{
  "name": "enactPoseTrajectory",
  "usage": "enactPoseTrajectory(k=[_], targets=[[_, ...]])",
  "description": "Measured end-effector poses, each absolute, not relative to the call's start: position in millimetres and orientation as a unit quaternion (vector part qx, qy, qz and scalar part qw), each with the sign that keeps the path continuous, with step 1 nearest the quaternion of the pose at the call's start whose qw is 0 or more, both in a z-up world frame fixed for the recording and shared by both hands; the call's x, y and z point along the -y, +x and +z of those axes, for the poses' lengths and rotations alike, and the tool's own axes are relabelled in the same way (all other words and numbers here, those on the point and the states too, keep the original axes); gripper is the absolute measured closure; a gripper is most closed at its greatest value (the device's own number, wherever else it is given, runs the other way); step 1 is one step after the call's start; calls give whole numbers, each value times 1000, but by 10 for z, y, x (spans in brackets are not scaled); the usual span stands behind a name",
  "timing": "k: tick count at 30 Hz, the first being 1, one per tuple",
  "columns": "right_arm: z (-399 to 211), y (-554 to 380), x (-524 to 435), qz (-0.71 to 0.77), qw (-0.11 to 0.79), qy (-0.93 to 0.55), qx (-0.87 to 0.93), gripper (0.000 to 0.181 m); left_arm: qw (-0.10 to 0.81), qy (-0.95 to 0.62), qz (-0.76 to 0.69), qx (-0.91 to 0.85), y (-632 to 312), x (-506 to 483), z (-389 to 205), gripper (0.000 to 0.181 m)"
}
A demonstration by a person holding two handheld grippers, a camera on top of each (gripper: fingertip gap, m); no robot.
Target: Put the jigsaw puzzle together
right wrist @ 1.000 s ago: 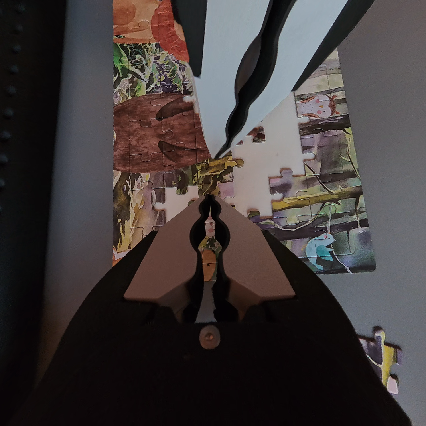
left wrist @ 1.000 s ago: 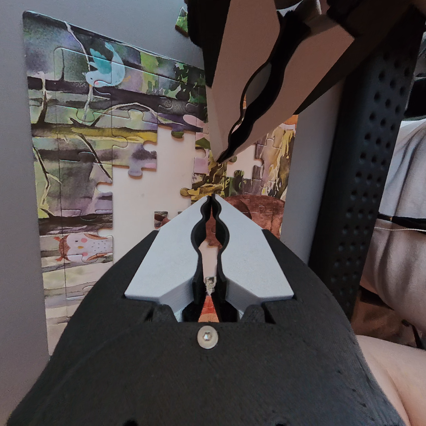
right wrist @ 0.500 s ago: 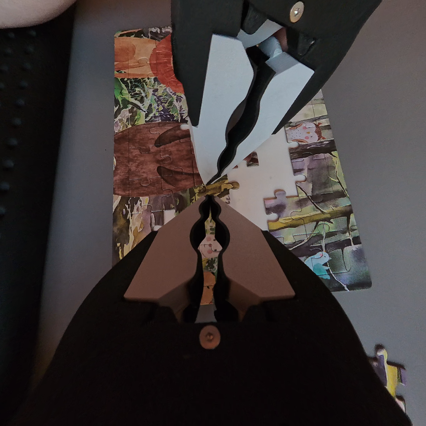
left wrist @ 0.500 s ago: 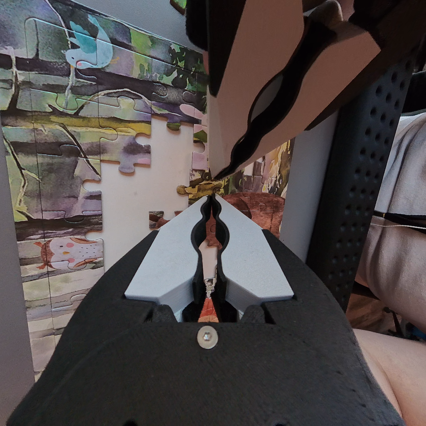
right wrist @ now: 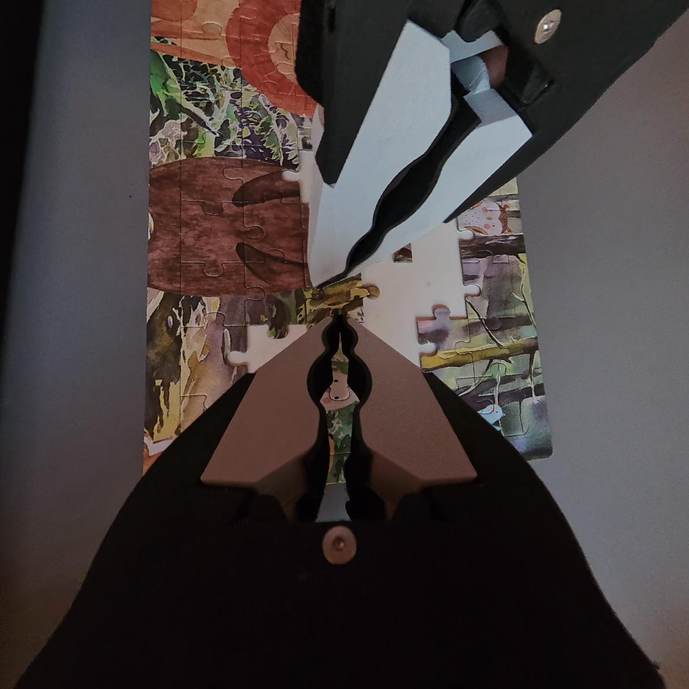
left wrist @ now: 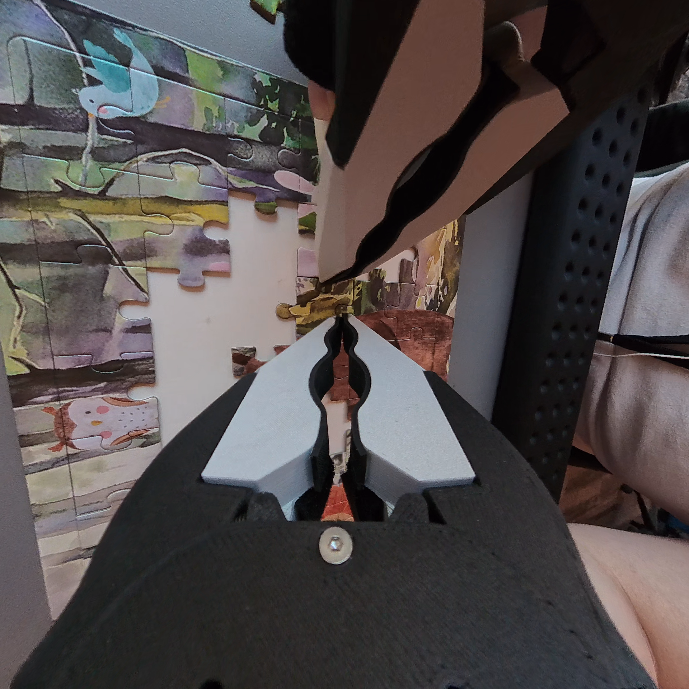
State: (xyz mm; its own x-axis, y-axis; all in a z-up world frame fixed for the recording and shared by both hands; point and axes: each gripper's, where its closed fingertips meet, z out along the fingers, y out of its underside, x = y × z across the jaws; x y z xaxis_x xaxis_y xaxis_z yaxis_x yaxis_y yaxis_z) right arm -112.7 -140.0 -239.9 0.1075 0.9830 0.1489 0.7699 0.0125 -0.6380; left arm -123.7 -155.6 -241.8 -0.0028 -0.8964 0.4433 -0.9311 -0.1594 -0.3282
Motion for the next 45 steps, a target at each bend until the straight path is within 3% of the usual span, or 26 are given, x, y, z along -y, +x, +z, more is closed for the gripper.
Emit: enactPoseTrajectory(k=[5, 12, 19, 24, 28, 45], targets=[[-2327, -1132, 1413, 180, 320, -668, 647, 181, -34, 727, 279, 626, -1141, 1307, -2388, 181], [-2283, -1102, 1611, 227, 290, -660, 654, 165, -59, 737, 287, 609, -1053, 1202, -2391, 181], [-2285, -1286, 1999, 281, 243, -620, 691, 181, -43, 734, 282, 616, -1079, 1250, -2439, 181], [-2200, -1344, 2403, 354, 184, -581, 709, 181, -40, 733, 284, 616, -1079, 1263, -2439, 181], [-2329, -1348, 2550, 331, 146, -574, 735, 181, -39, 733, 283, 618, -1083, 1269, -2440, 181], [-2451, -1295, 2437, 281, 141, -602, 734, 181, -46, 723, 266, 636, -1093, 1305, -2445, 181]])
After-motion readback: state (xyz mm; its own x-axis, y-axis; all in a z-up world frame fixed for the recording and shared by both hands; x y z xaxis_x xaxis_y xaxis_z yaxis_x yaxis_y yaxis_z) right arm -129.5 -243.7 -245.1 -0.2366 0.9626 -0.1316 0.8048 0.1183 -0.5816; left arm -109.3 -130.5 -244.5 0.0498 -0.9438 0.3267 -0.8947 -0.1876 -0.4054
